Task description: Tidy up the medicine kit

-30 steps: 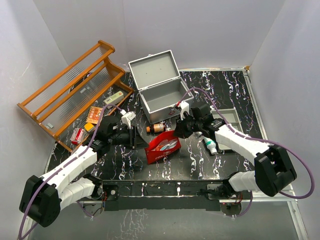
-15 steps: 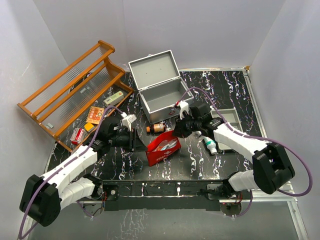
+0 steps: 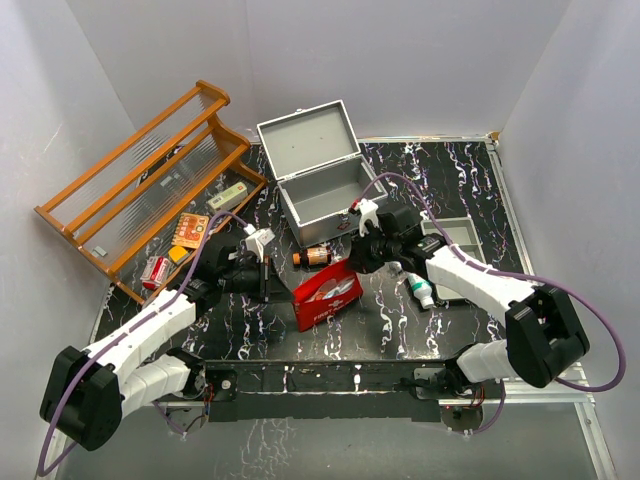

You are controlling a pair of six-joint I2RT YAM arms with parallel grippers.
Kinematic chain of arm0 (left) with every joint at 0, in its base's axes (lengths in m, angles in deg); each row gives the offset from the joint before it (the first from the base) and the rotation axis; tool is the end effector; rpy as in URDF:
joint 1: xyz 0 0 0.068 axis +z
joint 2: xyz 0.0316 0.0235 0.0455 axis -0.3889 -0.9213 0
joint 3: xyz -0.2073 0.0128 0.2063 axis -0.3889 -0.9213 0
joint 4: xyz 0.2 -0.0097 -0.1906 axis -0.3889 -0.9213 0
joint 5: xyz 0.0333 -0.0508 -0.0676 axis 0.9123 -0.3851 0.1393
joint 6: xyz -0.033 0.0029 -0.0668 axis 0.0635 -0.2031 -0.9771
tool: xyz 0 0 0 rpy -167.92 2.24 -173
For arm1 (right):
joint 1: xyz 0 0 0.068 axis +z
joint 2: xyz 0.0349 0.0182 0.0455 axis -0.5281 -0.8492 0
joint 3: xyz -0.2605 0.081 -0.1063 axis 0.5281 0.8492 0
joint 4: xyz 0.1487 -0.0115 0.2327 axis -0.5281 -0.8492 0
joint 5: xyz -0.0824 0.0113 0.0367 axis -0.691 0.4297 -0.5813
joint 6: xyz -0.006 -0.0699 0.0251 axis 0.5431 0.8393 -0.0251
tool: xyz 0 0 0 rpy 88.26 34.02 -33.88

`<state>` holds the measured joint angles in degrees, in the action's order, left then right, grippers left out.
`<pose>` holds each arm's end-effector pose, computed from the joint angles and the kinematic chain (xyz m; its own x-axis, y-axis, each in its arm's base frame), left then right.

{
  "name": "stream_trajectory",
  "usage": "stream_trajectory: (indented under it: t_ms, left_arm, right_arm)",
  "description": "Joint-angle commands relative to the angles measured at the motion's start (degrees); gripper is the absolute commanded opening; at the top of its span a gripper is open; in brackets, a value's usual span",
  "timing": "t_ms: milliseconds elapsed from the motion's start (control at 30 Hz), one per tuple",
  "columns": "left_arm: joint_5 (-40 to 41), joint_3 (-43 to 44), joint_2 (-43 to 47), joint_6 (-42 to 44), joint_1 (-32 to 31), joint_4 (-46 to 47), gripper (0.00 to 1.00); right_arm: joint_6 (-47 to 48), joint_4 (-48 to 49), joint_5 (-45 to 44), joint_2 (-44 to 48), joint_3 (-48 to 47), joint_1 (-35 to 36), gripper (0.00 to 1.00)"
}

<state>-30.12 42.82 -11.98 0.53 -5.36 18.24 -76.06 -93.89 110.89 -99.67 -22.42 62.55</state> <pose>0.1864 -0.1452 0.2223 -0.8303 0.0109 -0.5572 0.4874 0.4988 -0.7167 0.2526 0.1778 0.2197 -0.6898 -0.2881 -0.6642 -0.6289 0.6931 0.3524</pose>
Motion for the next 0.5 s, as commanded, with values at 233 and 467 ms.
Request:
stream_trajectory:
  t_ms: [233,467]
  left_arm:
    - [-3.7,0.7,-1.5,-0.8,-0.2,0.9,0.00]
    - [-3.2,1.2,-2.0,-0.7,-0.2,0.2,0.00]
  right_arm:
    - [-3.8,-2.7,-17.1,3.1,-5.4,-0.6,0.41]
    - [-4.8,-3.4,-4.9,11.4,-3.1,-0.6,0.55]
